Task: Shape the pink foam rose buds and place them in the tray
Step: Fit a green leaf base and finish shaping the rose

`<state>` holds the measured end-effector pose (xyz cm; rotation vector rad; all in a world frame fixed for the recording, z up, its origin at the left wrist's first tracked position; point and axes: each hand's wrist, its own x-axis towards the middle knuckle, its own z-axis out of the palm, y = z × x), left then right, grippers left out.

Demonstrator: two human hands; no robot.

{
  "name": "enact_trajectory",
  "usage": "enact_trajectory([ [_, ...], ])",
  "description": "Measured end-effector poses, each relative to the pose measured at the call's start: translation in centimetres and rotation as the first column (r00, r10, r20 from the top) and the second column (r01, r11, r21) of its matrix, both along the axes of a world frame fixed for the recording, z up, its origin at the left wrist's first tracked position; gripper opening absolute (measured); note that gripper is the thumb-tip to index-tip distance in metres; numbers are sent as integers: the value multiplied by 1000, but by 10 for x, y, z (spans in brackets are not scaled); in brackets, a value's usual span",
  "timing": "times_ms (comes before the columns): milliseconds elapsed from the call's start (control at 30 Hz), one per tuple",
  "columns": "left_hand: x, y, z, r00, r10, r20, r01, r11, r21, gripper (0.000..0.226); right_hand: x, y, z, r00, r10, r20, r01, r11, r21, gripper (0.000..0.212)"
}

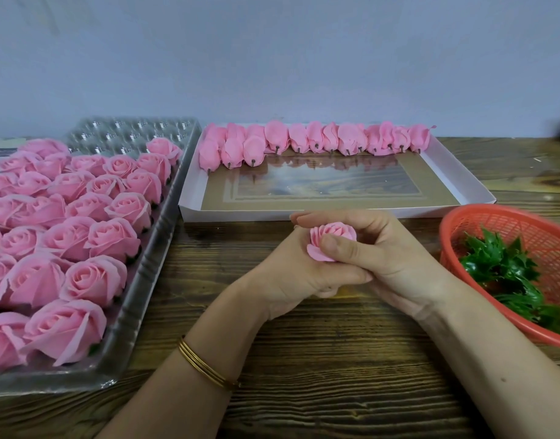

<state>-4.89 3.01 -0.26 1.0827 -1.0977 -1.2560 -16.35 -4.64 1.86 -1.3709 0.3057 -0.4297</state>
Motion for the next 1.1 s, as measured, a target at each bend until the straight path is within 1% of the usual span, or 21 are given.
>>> enact_trajectory([
  [100, 1, 0, 0, 1000, -13, -21, 13, 1000, 3, 16, 0, -1, -3, 1000, 6, 0, -6, 1000, 1, 32],
  [233, 0, 0, 0, 1000, 5, -1, -5, 1000, -2, 19, 1, -4, -6, 999, 42, 4, -42, 999, 31, 33],
  [433, 0, -2, -1, 998, 61, 13, -61, 998, -24, 15, 2, -5, -8, 989, 142, 34, -146, 970, 194, 39],
  [600, -1, -2, 0, 985, 169, 31, -167, 983, -74, 13, 3, -8, -10, 989, 133, 67, -146, 948, 284, 44],
  [667, -2, -1, 0, 977, 205, 60, -198, 975, -101, 22, 2, -8, -9, 992, 105, 70, -122, 941, 315, 46],
  [767, -2, 0, 1, 972, 217, 88, -204, 970, -134, 38, 2, -8, -6, 998, 38, 42, -49, 948, 314, 44],
  [833, -2, 0, 0, 959, 254, 124, -237, 961, -141, 39, 1, -8, -5, 999, -39, 34, 26, 945, 327, 41],
  [867, -2, 0, 0, 951, 275, 139, -255, 956, -145, 37, 1, -8, -5, 996, -82, 35, 66, 942, 329, 38],
  [967, -3, -1, 0, 937, 304, 171, -282, 949, -142, 42, 3, -7, -5, 985, -168, 30, 154, 951, 269, 21],
  [1000, -3, 0, 1, 933, 308, 189, -284, 948, -142, 41, 3, -6, -5, 983, -181, 24, 170, 956, 240, 22],
  [1033, -3, 0, 1, 929, 309, 205, -284, 948, -144, 35, 4, -5, -6, 982, -187, 23, 178, 961, 212, 27],
  [1100, -3, 0, 0, 929, 308, 204, -282, 948, -147, 15, 4, -4, -6, 981, -194, 23, 187, 967, 174, 38],
])
